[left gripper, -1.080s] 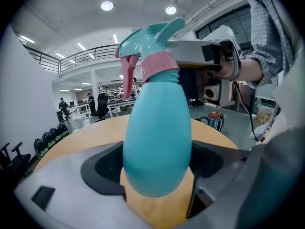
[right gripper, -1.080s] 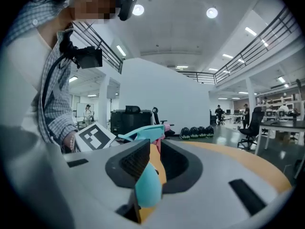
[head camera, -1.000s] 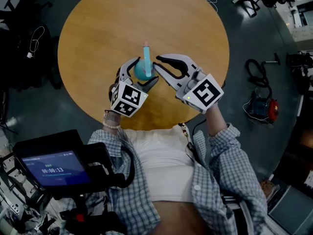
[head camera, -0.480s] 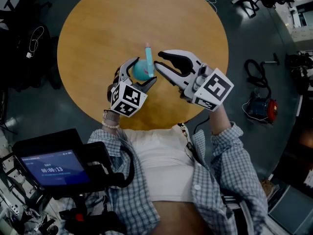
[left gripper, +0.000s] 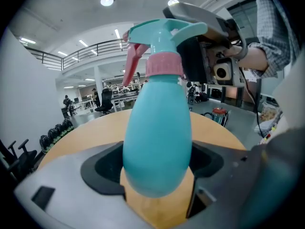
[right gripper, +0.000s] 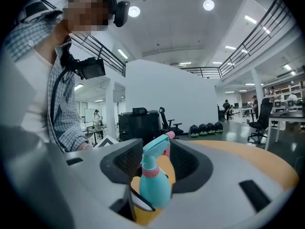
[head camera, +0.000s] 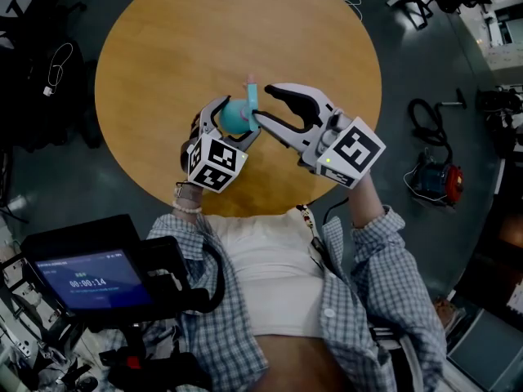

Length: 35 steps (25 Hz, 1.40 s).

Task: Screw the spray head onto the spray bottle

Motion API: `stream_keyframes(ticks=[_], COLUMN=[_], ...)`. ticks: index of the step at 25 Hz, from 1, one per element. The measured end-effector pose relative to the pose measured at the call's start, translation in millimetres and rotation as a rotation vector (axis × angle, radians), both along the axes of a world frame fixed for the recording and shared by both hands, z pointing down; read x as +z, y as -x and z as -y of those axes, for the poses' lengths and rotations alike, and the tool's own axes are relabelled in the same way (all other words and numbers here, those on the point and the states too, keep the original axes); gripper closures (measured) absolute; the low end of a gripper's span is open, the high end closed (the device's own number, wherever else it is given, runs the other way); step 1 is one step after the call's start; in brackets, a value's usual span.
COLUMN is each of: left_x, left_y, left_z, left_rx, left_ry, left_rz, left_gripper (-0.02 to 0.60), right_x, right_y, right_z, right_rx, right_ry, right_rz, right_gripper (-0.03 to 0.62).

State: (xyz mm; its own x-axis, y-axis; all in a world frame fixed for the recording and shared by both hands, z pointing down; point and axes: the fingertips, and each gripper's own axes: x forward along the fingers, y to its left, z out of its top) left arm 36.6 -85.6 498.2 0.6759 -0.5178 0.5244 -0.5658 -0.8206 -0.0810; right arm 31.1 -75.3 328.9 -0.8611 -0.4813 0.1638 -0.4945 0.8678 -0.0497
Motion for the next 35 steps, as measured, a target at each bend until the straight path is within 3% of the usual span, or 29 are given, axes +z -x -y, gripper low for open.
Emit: stream_keyframes(ticks=[3,7,9,11,16,22,25,29,33,35], left_x=[-1.5,-4.8,-10.2,-17.7,-34.1,-36.6,-33.4,-30.7,-31.2,-28.7], left_y=[-1.6,-3.9,-5.5,-7.3,-14.7,-22.9,-24.7,-21.5,-17.2,-16.1], left_z=[-0.3,-3.3,-5.2,-7.5,-17.6,-35.8,-38.6,-30.7,-20.2,-15.4], left_rx=[0.0,0.029,0.049,0.071,0.154,0.297,0.322,0.241,0.117,0.057], left_ry=[0.015,-0.006,-0.025,-0.044,-0.076,-0.075,-0.065,-0.008,0.081,0.112], left_rz=[-0.027,-0.029,-0.053,-0.088,-0.163,-0.154,-0.132,-0.158,-0.199,-0.205], left_gripper=[0.169,0.169,0.169,0.169,0.169,0.169,0.169,0.169,0.169,0.169], right_x=[1.8,-10.2,-2.8,12.2,22.5,17.2,14.2,16.6,22.6,22.8], right_y=[0.4,-13.1,-20.7,-20.1,-2.2,14.2,16.9,17.8,19.6,22.1], right_z=[-3.6,1.2,3.4,-3.2,-28.2,-38.0,-39.3,-36.2,-23.1,-17.4], right_rx=[-0.007,0.021,0.01,-0.071,-0.283,-0.45,-0.484,-0.386,-0.176,-0.059], right_ry=[-0.004,0.002,-0.006,0.034,0.135,0.145,0.104,-0.001,-0.167,-0.197], right_rz=[-0.001,0.112,0.072,0.017,0.026,-0.007,-0.029,-0.096,-0.179,-0.154], right_gripper=[0.439,0.439,0.441,0.441,0.441,0.439,0.458,0.471,0.471,0.471])
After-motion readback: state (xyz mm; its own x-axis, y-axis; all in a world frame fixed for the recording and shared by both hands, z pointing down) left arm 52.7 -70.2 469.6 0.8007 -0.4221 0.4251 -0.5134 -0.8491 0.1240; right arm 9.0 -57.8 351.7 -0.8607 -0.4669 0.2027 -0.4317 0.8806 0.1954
